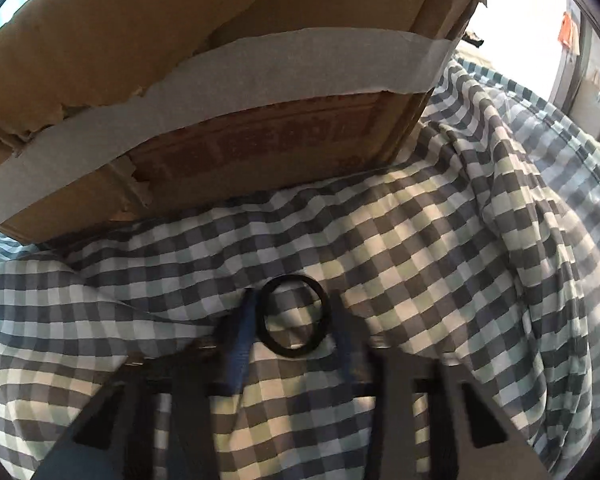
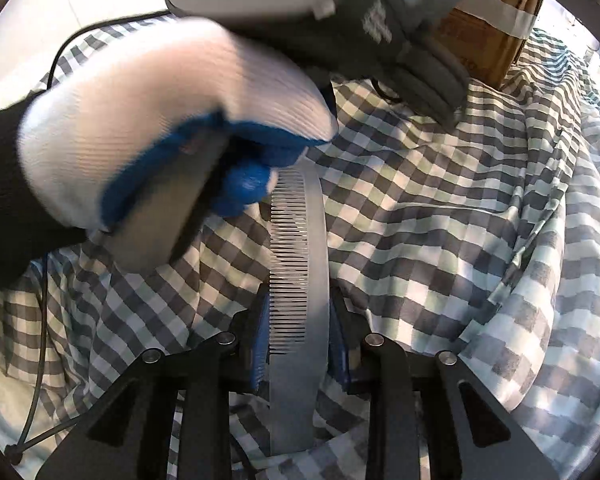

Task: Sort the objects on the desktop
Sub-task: 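Grasp the white plastic comb with the right gripper, then grasp the black hair tie with the left gripper while the right holds the comb, then lift the comb and hair tie and carry them over the box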

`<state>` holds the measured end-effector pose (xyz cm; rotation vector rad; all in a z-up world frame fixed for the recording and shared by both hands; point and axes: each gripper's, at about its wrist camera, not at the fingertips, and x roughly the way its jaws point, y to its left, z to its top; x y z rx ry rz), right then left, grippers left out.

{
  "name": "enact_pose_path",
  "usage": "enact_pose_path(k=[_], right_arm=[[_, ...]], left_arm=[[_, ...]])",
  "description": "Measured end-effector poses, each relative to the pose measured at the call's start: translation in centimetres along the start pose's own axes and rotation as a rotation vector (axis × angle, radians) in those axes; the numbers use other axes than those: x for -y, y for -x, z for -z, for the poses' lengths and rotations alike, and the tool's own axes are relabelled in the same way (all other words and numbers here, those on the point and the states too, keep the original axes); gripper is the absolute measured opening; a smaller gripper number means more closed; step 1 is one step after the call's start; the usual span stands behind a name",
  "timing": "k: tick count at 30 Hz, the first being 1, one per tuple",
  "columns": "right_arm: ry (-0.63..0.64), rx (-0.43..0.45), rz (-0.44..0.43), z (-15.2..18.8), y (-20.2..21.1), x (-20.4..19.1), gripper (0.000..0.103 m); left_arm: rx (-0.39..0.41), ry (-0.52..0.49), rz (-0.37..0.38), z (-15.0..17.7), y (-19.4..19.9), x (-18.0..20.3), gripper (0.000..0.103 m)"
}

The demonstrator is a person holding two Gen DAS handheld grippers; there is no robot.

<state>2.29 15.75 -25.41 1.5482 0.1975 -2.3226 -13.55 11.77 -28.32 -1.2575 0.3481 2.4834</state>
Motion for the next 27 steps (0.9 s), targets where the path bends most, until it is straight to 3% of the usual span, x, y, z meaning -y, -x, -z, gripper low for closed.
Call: enact_pose_path(k=[2, 4, 12, 22, 27], right_arm=[[-0.011, 0.008, -0.006, -0.1, 0.4, 0.3, 0.026], [-0.024, 0.016, -0.020, -0.1, 0.7, 0.6, 0.026], [-0.102, 0.107, -0.042, -0.3, 3.9, 2.8, 0.026], [-0.139, 0.255, 0.017, 0.1, 7.9, 3.1, 0.026], [-0.141, 0.295, 0.031, -2.2, 7.4, 3.1, 0.026]], left_arm=[[0.010, -0.007, 0.011, 0.1, 0.3, -0.2, 0.013], [0.024, -0.020, -0.002, 0.2, 1.0, -0.4, 0.009], [0.132, 0.012, -0.035, 1.1, 6.8, -3.5, 0.007], [0.261, 0.103, -0.026, 0.5, 13.9, -6.4, 0.007], [0.298, 0.141, -0.034, -0.6, 15.6, -7.4, 0.007]])
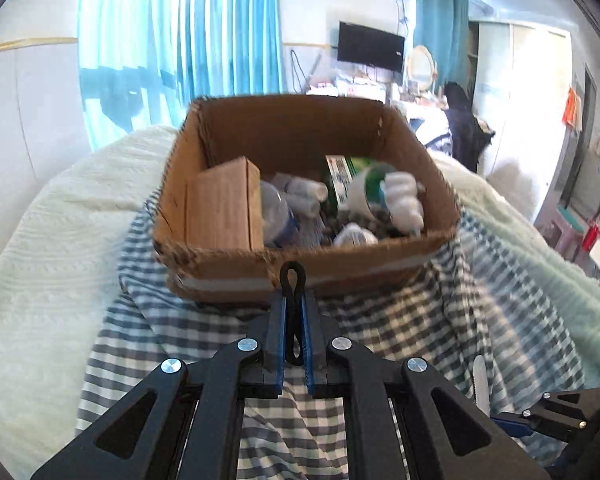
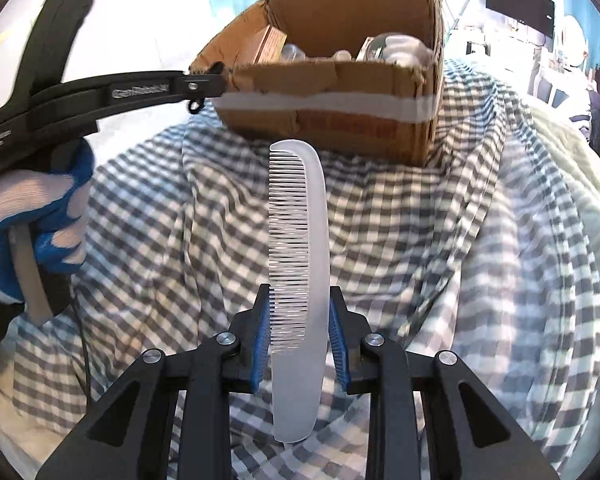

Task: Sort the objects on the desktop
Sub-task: 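Lift the comb and hair tie and carry them over the box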

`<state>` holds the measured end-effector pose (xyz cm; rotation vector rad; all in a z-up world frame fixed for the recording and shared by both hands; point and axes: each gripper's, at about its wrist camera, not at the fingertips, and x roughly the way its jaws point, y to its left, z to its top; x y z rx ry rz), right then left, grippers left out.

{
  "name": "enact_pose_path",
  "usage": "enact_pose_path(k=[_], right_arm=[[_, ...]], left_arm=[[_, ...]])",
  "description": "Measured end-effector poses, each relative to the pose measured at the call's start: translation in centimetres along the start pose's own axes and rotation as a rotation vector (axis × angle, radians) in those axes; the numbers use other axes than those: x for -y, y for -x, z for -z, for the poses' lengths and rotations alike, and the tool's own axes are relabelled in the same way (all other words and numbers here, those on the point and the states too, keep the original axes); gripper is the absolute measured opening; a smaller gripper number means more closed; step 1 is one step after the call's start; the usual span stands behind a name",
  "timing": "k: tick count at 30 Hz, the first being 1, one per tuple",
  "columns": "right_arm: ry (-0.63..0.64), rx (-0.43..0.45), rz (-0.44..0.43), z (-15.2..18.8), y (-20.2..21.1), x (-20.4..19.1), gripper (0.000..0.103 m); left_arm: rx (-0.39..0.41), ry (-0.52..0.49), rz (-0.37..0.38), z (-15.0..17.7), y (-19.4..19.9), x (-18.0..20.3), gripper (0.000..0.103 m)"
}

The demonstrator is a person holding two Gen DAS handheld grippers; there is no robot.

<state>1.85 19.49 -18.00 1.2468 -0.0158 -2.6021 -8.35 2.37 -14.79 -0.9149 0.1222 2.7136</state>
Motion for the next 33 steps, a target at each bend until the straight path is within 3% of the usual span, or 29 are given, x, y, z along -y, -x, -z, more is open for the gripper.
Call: enact_pose_path(k=[9, 20, 25, 33], right_arm=[[-0.021, 0.081, 0.062, -3.0, -0.4, 1.1, 0.026], [0.009, 0.260, 0.145, -9.6, 2.2, 1.4, 0.026], [0.027, 0.345, 0.177, -11.5, 3.5, 1.0, 0.026], [0.064, 0.396, 0.177, -13.5, 4.2, 0.7, 0.026]], left_arm=[[0.070, -0.011, -0.033, -2.1, 2.2, -0.8, 0.007], [0.154, -0.003, -0.051, -5.4, 3.7, -2.0, 0.007], [0.158, 0.020, -0.029, -6.4, 3.9, -2.6, 0.007], [0.183, 0.028, -0.038, -7.6, 3.1, -2.5, 0.007]])
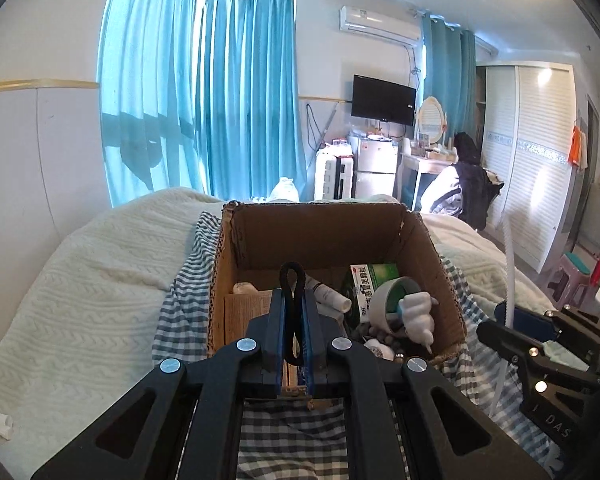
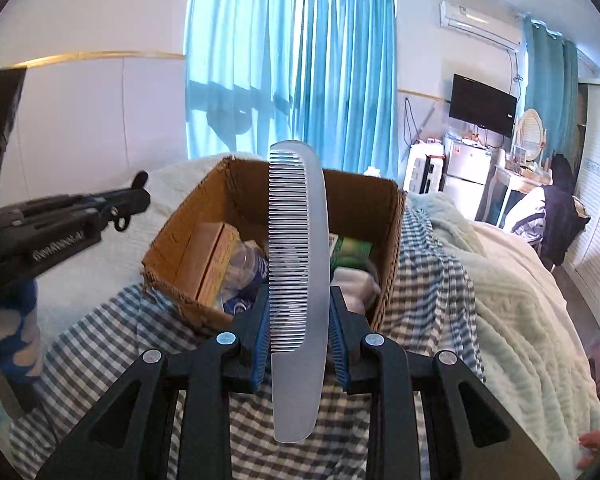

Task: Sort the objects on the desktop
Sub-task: 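Lift the comb and hair tie and carry them over the box, then open both grippers to drop the comb and hair tie into the box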

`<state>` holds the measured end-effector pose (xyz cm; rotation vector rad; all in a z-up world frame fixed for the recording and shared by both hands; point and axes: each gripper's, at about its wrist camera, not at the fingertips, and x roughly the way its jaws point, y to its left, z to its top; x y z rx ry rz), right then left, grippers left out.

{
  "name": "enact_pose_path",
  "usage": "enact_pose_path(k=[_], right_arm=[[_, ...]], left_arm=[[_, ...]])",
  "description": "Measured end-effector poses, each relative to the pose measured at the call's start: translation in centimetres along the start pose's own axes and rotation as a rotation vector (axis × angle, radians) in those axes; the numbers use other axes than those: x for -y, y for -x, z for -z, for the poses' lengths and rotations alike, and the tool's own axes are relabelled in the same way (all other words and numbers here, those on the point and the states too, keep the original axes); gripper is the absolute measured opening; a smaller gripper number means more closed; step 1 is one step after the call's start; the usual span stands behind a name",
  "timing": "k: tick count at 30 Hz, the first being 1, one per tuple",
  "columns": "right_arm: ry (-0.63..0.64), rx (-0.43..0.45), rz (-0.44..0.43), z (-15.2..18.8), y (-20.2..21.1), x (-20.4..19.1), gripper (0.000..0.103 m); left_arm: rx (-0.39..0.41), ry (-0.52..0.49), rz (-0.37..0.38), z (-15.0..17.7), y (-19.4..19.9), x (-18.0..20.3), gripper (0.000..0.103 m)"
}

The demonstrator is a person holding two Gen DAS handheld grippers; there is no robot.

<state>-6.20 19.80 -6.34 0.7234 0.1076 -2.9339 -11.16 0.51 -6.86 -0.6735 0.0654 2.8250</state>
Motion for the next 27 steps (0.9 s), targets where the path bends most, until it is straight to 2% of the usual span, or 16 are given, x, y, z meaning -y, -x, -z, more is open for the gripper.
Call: enact_pose_path(k=[6, 17, 27], right_arm=[[-0.003, 0.060, -0.015, -2.3, -0.9, 0.4, 0.026], [0.010, 0.124, -0.011, -6.3, -5.3, 0.9, 0.026], [-0.037, 0.103, -0.023, -5.9, -9.7, 2.8, 0.026]], left_arm=[[0.002, -0.021, -0.003, -0.9, -1.8, 0.6, 0.007], [0.012, -0.017, 0.009, -2.8, -6.5, 1.5, 0.007], [-0.058, -0.018, 0.005, -2.3, -11.8, 1.5, 0.007]])
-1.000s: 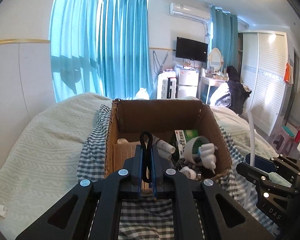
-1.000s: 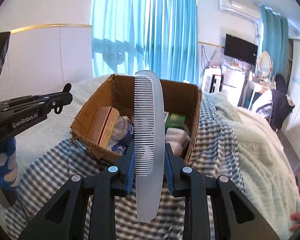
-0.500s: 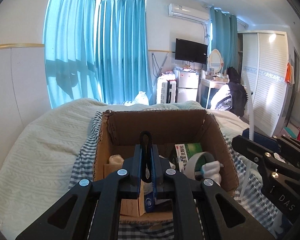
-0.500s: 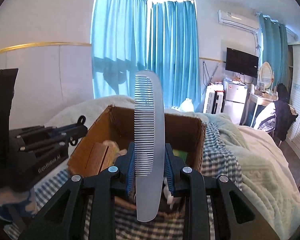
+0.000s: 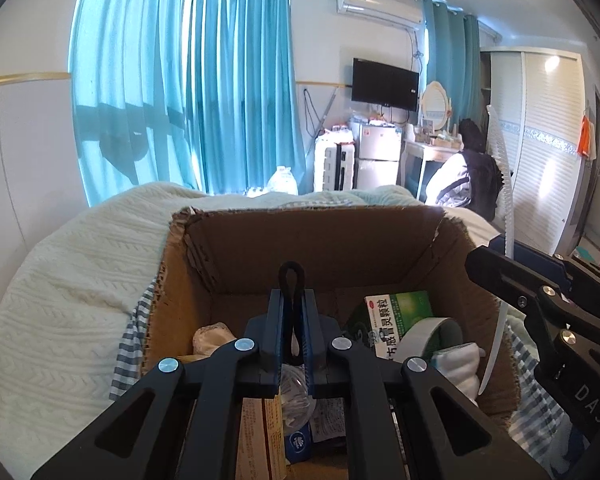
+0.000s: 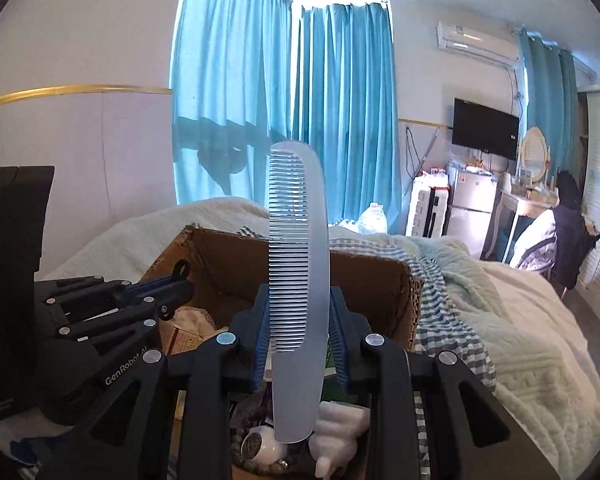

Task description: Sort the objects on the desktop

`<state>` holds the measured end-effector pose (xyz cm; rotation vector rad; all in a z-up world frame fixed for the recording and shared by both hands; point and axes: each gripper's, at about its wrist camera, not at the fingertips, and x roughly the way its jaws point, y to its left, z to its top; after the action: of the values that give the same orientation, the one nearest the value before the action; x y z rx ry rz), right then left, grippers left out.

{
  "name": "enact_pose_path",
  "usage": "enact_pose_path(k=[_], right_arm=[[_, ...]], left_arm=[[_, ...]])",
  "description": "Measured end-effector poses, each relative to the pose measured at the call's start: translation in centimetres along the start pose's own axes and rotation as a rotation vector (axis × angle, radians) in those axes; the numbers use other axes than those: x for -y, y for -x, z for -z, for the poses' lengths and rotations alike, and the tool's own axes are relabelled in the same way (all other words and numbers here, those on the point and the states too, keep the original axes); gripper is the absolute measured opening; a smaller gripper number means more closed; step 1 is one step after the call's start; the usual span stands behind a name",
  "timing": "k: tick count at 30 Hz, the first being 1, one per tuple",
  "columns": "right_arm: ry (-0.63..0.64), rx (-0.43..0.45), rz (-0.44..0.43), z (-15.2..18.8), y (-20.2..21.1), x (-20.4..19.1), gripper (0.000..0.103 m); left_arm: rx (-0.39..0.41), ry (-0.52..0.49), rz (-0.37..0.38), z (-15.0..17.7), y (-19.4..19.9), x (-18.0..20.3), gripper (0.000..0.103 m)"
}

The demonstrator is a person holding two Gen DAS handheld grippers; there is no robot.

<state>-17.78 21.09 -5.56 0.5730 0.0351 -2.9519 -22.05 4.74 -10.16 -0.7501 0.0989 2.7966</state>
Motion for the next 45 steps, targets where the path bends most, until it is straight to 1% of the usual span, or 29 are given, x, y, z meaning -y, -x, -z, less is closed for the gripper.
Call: enact_pose_path(k=[4, 7, 9, 10, 11, 12, 13, 14, 15, 17, 20, 22, 23, 24, 28, 29, 30, 31, 32, 33, 35, 36, 41, 43, 45], right_arm=[[-0.017, -0.035, 0.004, 1.0, -1.8, 0.5, 0.026], [-0.024, -0.080, 0.001, 1.9, -3.4, 0.8, 0.026], [-0.016, -0.102, 0.011, 2.4, -4.1, 0.9, 0.026], [-0.011, -0.110, 0.014, 2.6, -4.3, 0.9, 0.026], [-0.007, -0.116, 0.019, 2.7, -4.5, 0.9, 0.027], [-0.005, -0.116, 0.025, 2.8, -4.5, 0.9, 0.032], [-0.004, -0.114, 0.030, 2.9, -4.5, 0.9, 0.036], [-0.003, -0.108, 0.035, 2.9, -4.4, 0.9, 0.046], [-0.009, -0.098, 0.049, 2.9, -4.1, 1.0, 0.050], [-0.024, -0.087, 0.060, 2.8, -3.6, 1.3, 0.058], [-0.034, -0.073, 0.074, 2.9, -2.6, 1.4, 0.058], [-0.032, -0.064, 0.082, 2.7, -2.1, 1.2, 0.058], [-0.033, -0.059, 0.082, 2.5, -1.7, 1.1, 0.059], [-0.034, -0.056, 0.079, 2.4, -1.4, 1.0, 0.060], [-0.042, -0.023, 0.092, 1.9, 0.8, 0.9, 0.069], [-0.048, -0.013, 0.095, 1.7, 1.4, 1.0, 0.074], [-0.056, -0.003, 0.097, 1.6, 2.0, 1.1, 0.084], [-0.069, 0.015, 0.102, 1.4, 2.9, 1.2, 0.089], [-0.078, 0.033, 0.106, 1.2, 3.6, 1.2, 0.096], [-0.080, 0.044, 0.106, 1.1, 4.2, 1.1, 0.098], [-0.073, 0.061, 0.101, 0.8, 5.6, 0.8, 0.100], [-0.068, 0.069, 0.105, 0.7, 6.3, 0.6, 0.103], [-0.045, 0.116, 0.178, 0.7, 9.7, -0.1, 0.103], [-0.065, 0.127, 0.174, 0.8, 11.2, -0.1, 0.103], [-0.092, 0.132, 0.155, 1.3, 12.7, -0.2, 0.103]], left_arm=[[-0.039, -0.018, -0.004, 0.5, -1.9, 0.6, 0.007], [-0.074, -0.005, 0.000, 1.1, -3.2, 0.8, 0.008], [-0.083, -0.003, 0.000, 1.3, -3.7, 0.9, 0.010], [-0.089, -0.002, -0.002, 1.4, -3.8, 1.0, 0.015], [-0.093, -0.001, -0.001, 1.5, -3.9, 1.0, 0.025], [-0.091, 0.001, 0.001, 1.5, -3.8, 1.0, 0.040], [-0.082, 0.006, 0.005, 1.5, -3.5, 0.9, 0.048], [-0.063, 0.016, -0.007, 1.4, -3.1, 0.7, 0.058], [-0.051, 0.019, -0.012, 1.4, -2.8, 0.6, 0.062], [-0.040, 0.017, -0.028, 1.3, -2.2, 0.4, 0.062], [-0.037, 0.028, -0.032, 1.0, -1.2, -0.1, 0.063], [-0.026, 0.029, -0.039, 0.8, -0.3, -0.2, 0.066], [-0.020, 0.029, -0.042, 0.6, 0.0, -0.3, 0.070], [-0.015, 0.029, -0.045, 0.4, 0.4, -0.4, 0.074], [0.005, 0.027, -0.057, -0.3, 2.2, -0.6, 0.077], [0.012, 0.033, -0.058, -0.4, 2.8, -0.7, 0.080], [0.020, 0.040, -0.058, -0.3, 3.4, -0.8, 0.084], [0.028, 0.044, -0.059, -0.3, 3.9, -0.9, 0.086], [0.039, 0.047, -0.059, -0.1, 4.8, -1.0, 0.091], [0.049, 0.047, -0.058, 0.0, 5.4, -1.0, 0.097], [0.071, 0.045, -0.058, 0.3, 6.7, -1.1, 0.101], [0.083, 0.043, -0.062, 0.4, 7.4, -1.0, 0.103], [0.122, 0.047, -0.095, 0.2, 10.6, -1.0, 0.103], [0.144, 0.066, -0.105, 0.2, 11.9, -1.2, 0.103], [0.171, 0.085, -0.092, 0.6, 13.6, -1.4, 0.103]])
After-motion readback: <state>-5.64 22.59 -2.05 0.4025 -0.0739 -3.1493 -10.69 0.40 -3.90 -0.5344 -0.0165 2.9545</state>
